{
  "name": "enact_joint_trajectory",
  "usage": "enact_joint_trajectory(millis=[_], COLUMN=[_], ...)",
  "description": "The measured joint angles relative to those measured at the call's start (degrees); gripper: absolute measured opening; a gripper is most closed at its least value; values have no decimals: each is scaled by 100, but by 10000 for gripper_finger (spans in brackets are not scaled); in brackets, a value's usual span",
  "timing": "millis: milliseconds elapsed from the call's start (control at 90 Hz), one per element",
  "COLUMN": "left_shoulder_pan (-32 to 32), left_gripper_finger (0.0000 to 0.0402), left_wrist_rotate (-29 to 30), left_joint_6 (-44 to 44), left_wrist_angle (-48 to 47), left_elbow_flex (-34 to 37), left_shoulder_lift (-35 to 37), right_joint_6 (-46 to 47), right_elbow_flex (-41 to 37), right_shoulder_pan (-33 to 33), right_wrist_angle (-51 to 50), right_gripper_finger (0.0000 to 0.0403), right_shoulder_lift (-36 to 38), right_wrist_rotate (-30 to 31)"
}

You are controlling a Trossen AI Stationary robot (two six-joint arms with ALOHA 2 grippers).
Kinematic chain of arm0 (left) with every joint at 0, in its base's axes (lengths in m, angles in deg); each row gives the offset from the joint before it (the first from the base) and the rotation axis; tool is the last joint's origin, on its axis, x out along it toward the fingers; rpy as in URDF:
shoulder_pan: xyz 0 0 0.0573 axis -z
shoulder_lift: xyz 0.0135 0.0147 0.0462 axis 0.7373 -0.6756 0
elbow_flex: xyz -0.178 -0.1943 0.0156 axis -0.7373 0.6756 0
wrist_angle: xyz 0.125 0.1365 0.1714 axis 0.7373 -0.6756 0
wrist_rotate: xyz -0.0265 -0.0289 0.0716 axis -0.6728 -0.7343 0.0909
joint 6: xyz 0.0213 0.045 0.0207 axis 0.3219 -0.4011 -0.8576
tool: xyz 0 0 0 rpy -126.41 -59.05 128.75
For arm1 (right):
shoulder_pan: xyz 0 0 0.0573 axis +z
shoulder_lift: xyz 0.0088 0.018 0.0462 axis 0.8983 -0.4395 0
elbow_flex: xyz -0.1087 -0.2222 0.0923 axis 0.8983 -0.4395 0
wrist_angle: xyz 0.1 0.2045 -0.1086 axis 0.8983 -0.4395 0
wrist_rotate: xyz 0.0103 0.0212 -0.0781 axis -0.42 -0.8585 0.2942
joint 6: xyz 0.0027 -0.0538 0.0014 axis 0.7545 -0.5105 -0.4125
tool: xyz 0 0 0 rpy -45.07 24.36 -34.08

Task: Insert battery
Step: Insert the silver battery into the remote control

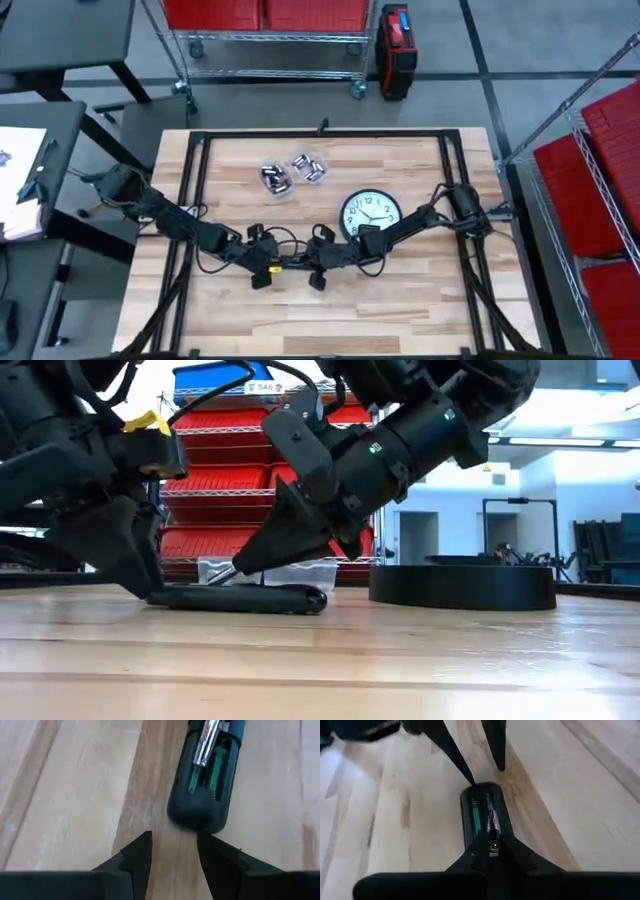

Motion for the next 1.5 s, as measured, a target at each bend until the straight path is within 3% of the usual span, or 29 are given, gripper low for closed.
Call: enact_joint_trajectory(millis=[189,600,856,1233,1500], left_shoulder_pan=[0,1,4,13,13], left_gripper_finger=[137,137,134,40,28], left_wrist_rotate=[-5,-22,-114,-282,-296], left_joint_6=[-206,-390,-807,-811,-715], left_wrist_angle=[551,572,-369,488,571], left_elbow_flex=[-4,-29,-140,-136,-136], left_shoulder_lift=[-26,57,72,-555,-563], right_joint_6=[105,260,271,269,-33], right_elbow_flex=[0,9,9,9,15], right_shoulder_pan=[2,2,2,2,-4], right_wrist_angle=[-33,-347,-369,-366,-345], right_gripper_finger=[11,11,11,11,11], right_shoulder_lift=[2,15,15,15,-33], right_wrist_rotate=[-2,-2,-15,-37,-225])
